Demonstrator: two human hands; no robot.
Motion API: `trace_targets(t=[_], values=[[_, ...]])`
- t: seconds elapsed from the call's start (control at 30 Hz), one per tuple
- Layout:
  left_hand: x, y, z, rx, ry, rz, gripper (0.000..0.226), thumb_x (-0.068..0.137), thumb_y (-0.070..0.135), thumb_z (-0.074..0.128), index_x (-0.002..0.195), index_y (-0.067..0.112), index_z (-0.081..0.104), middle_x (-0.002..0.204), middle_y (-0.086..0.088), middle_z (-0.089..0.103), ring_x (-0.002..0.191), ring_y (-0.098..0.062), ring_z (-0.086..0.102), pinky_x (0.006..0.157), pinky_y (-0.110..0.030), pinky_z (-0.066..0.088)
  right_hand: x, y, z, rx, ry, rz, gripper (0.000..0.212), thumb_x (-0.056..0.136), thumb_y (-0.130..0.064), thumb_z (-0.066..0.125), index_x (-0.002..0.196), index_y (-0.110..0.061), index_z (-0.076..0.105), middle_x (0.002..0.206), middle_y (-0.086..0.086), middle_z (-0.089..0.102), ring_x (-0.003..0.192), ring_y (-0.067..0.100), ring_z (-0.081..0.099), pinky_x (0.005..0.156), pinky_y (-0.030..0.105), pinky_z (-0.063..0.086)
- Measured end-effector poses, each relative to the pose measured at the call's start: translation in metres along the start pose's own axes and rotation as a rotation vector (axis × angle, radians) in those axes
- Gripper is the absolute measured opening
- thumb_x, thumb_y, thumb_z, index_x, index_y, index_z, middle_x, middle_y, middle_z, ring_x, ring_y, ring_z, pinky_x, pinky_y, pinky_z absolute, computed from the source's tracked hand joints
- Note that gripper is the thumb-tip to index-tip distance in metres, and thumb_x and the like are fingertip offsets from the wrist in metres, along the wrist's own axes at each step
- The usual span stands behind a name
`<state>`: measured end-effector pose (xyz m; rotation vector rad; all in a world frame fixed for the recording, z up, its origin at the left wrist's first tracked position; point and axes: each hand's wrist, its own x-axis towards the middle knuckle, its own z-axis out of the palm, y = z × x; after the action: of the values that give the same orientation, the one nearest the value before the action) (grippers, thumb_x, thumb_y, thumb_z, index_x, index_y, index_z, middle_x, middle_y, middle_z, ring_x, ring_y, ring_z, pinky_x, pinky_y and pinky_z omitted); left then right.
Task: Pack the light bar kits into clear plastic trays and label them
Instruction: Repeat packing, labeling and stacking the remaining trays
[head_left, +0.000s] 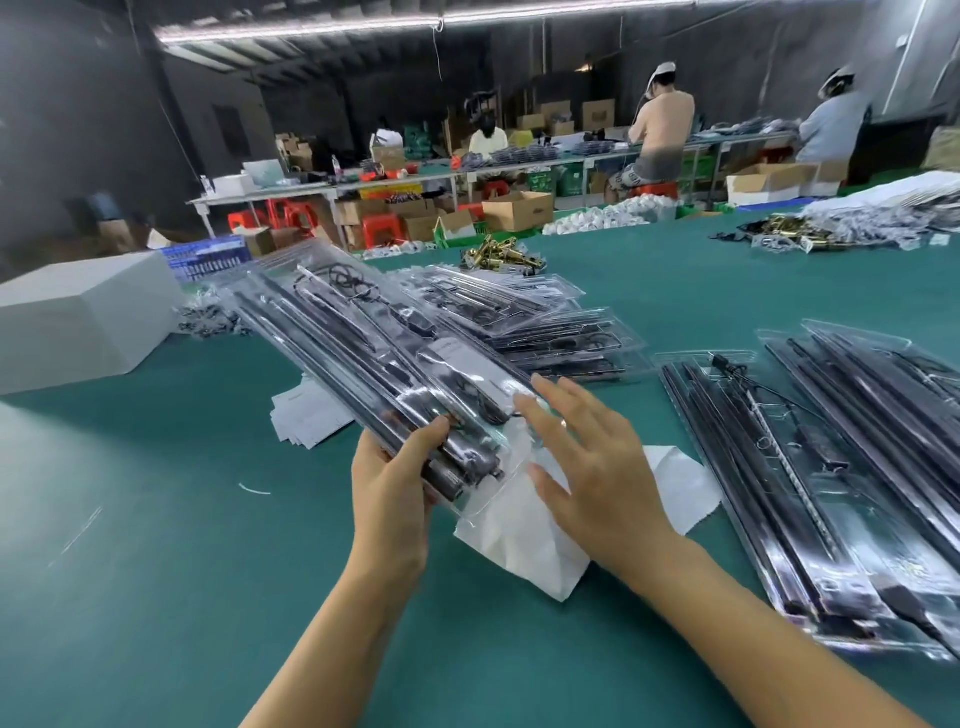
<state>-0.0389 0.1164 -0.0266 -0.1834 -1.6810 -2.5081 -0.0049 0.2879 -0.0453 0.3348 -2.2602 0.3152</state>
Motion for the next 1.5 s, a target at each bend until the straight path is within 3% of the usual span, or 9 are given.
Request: trace_targets(t=[0.23, 0.4, 0.53, 0.67, 0.8, 0.97, 1.27, 1.33, 1.5], values=[[-0.008, 0.004, 0.01, 0.064, -0.209, 0.062, 0.036, 0.082, 0.051, 0.059, 0.095, 0.018, 0.062, 0.087, -0.009, 0.071, 0.066, -0.024, 0.069, 0.059, -0.032, 0.056, 0.002, 0.002, -0.001, 0.169, 0.259, 0.109, 0.033, 0.089, -0.017, 0.054, 0.111, 0.002, 0.069, 0.105, 0.014, 0.071, 0.094, 0.027, 0.069, 0.085, 0.032, 0.054], [-0.003, 0.006, 0.005, 0.135, -0.145, 0.096, 0.026, 0.093, 0.039, 0.057, 0.105, 0.016, 0.061, 0.094, -0.01, 0.073, 0.072, -0.032, 0.072, 0.058, -0.031, 0.057, 0.006, 0.007, -0.01, 0.541, 0.23, 0.43, 0.026, 0.086, -0.004, 0.067, 0.105, -0.021, 0.069, 0.085, -0.013, 0.073, 0.069, -0.005, 0.062, 0.064, 0.006, 0.042], [0.011, 0.002, -0.01, 0.135, 0.038, 0.063, 0.019, 0.098, 0.032, 0.052, 0.098, 0.015, 0.061, 0.094, -0.012, 0.073, 0.076, -0.028, 0.072, 0.059, -0.027, 0.057, 0.015, 0.014, -0.022, 1.308, 0.128, 0.769, 0.014, 0.074, -0.024, 0.072, 0.087, -0.018, 0.067, 0.078, -0.001, 0.072, 0.07, 0.028, 0.072, 0.061, 0.026, 0.055], [0.027, 0.008, -0.029, -0.041, 0.154, -0.049, 0.036, 0.091, 0.048, 0.057, 0.102, 0.013, 0.055, 0.106, -0.014, 0.069, 0.088, -0.029, 0.072, 0.072, -0.033, 0.059, 0.015, 0.022, -0.031, 1.5, -0.062, 0.958, 0.031, 0.068, -0.023, 0.075, 0.091, -0.006, 0.063, 0.072, 0.013, 0.069, 0.063, 0.033, 0.071, 0.051, 0.027, 0.055], [0.039, 0.018, -0.044, -0.236, 0.096, -0.166, 0.055, 0.076, 0.045, 0.069, 0.116, 0.01, 0.053, 0.116, -0.015, 0.061, 0.09, -0.03, 0.071, 0.077, -0.039, 0.06, 0.012, 0.026, -0.031, 1.508, -0.163, 1.084, 0.035, 0.066, -0.024, 0.078, 0.09, -0.004, 0.062, 0.063, 0.008, 0.06, 0.061, 0.033, 0.07, 0.045, 0.024, 0.053], [0.042, 0.017, -0.053, -0.324, 0.139, -0.253, 0.011, 0.088, 0.019, 0.065, 0.094, 0.012, 0.059, 0.09, -0.007, 0.064, 0.062, -0.022, 0.071, 0.055, -0.028, 0.058, 0.015, 0.028, -0.034, 1.501, -0.221, 1.12, 0.027, 0.067, -0.027, 0.077, 0.083, -0.007, 0.066, 0.059, 0.003, 0.06, 0.055, 0.026, 0.068, 0.039, 0.022, 0.048], [0.042, 0.007, -0.049, -0.38, 0.276, -0.304, 0.028, 0.089, 0.003, 0.06, 0.112, 0.008, 0.045, 0.091, -0.015, 0.052, 0.079, -0.035, 0.065, 0.052, -0.035, 0.058, 0.014, 0.03, -0.021, 1.575, 0.046, 1.399, 0.055, 0.089, -0.055, 0.053, 0.1, -0.002, 0.058, 0.079, 0.015, 0.074, 0.064, 0.021, 0.071, 0.047, 0.025, 0.054], [0.042, 0.007, -0.051, -0.399, 0.311, -0.29, 0.03, 0.089, 0.003, 0.06, 0.114, 0.009, 0.044, 0.091, -0.015, 0.051, 0.08, -0.036, 0.064, 0.051, -0.035, 0.057, 0.011, 0.026, -0.018, 1.199, -0.061, 1.326, 0.063, 0.09, -0.063, 0.044, 0.096, -0.003, 0.06, 0.071, 0.009, 0.073, 0.06, 0.017, 0.07, 0.051, 0.028, 0.054], [0.042, 0.0, -0.052, -0.401, 0.341, -0.294, 0.03, 0.09, 0.002, 0.059, 0.113, 0.011, 0.043, 0.098, -0.019, 0.052, 0.081, -0.04, 0.064, 0.05, -0.036, 0.057, -0.006, -0.01, -0.006, 0.312, -0.492, 0.622, 0.07, 0.062, -0.088, 0.046, 0.066, -0.019, 0.056, 0.062, -0.009, 0.056, 0.059, 0.005, 0.051, 0.055, 0.025, 0.041]])
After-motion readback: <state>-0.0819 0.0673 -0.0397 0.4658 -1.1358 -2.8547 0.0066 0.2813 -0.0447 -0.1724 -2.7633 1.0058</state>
